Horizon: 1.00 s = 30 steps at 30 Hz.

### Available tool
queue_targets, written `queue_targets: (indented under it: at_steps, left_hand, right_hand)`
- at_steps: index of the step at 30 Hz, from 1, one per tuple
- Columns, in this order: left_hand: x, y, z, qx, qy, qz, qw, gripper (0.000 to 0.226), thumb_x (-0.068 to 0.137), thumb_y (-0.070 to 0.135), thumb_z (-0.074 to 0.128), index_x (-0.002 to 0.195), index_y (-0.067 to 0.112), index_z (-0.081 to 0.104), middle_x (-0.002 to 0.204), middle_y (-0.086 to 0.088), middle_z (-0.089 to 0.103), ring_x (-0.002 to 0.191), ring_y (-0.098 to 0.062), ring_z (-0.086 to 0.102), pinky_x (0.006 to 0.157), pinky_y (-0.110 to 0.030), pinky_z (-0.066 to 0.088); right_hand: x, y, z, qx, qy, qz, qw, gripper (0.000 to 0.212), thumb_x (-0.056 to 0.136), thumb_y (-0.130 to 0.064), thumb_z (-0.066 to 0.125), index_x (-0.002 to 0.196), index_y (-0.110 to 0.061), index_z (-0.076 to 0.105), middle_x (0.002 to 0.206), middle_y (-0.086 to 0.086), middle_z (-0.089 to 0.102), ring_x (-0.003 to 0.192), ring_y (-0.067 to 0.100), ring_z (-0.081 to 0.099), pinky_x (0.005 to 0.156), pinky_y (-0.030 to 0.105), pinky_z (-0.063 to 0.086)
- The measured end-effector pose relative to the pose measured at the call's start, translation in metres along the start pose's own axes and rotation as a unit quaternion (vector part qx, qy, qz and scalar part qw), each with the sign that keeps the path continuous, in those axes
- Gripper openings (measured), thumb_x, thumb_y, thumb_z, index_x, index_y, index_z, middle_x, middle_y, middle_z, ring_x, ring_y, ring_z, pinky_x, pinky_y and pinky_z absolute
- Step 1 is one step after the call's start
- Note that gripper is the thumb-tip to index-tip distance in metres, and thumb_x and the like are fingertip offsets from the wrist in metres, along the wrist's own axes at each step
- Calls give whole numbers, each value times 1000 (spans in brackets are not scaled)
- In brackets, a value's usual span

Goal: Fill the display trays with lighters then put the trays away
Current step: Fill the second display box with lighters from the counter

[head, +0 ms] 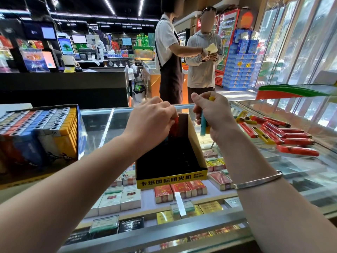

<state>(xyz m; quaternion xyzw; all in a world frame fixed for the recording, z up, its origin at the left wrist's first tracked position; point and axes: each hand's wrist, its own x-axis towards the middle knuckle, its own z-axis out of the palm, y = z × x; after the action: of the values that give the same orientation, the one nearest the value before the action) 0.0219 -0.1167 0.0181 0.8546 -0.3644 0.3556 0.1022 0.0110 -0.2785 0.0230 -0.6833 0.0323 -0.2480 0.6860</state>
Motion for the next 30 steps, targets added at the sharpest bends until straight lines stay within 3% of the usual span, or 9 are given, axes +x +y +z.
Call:
queue_targets:
  at_steps: [8, 12, 16, 21, 24, 27, 30]
  left_hand:
    - [-4, -3, 0, 5, -76, -23, 997, 33, 89, 37, 52, 120, 25, 58, 131, 8, 50, 122, -19, 40, 95, -35, 36]
    - [-12, -5, 0, -11, -108, -28, 994, 49, 88, 42, 51, 135, 28, 43, 133, 9, 50, 121, -16, 43, 97, -34, 35]
    - [-17, -7, -4, -57, -56, -59, 995, 49, 87, 50, 43, 130, 28, 49, 127, 7, 56, 120, -14, 45, 92, -31, 36]
    - [-16, -3, -16, -216, 11, -104, 971, 52, 76, 63, 46, 108, 26, 64, 93, 16, 61, 99, -8, 54, 78, -29, 44]
    - [-17, -5, -16, -260, 44, -138, 955, 31, 77, 43, 66, 102, 25, 65, 85, 14, 66, 86, -5, 61, 76, -27, 48]
    - [-17, -6, -16, -340, 39, -156, 927, 25, 77, 27, 72, 100, 22, 64, 81, 13, 69, 77, 2, 63, 70, -11, 48]
    - [-16, -6, -17, -434, 22, -177, 883, 24, 78, 19, 72, 100, 16, 62, 84, 5, 71, 80, -3, 67, 73, -19, 53]
  right_hand:
    - [0, -1, 2, 51, -19, 13, 998, 22, 89, -28, 61, 78, -12, 50, 53, 1, 51, 45, 12, 49, 43, 25, 44]
    - [-1, -7, 4, 101, -55, 28, 993, 22, 93, -25, 54, 77, -10, 49, 57, 4, 49, 51, 15, 50, 50, 28, 46]
    - [-7, -13, 9, 184, -115, 46, 975, 11, 84, -3, 42, 77, -9, 47, 56, 3, 49, 56, 17, 50, 59, 31, 46]
    - [-14, -14, 20, 239, -214, 29, 947, 18, 77, 5, 39, 87, -9, 46, 67, 7, 50, 65, 20, 52, 65, 33, 48]
    - [-16, -11, 26, 205, -229, 6, 951, 19, 84, 4, 39, 87, -13, 47, 71, 7, 57, 69, 18, 56, 63, 29, 49]
    - [-17, -8, 27, 203, -242, -12, 949, 20, 85, 4, 40, 85, -14, 48, 77, 9, 59, 73, 19, 58, 60, 28, 50]
    - [-19, -7, 29, 224, -262, -26, 938, 19, 83, 5, 41, 86, -13, 48, 77, 8, 62, 74, 19, 61, 62, 29, 52]
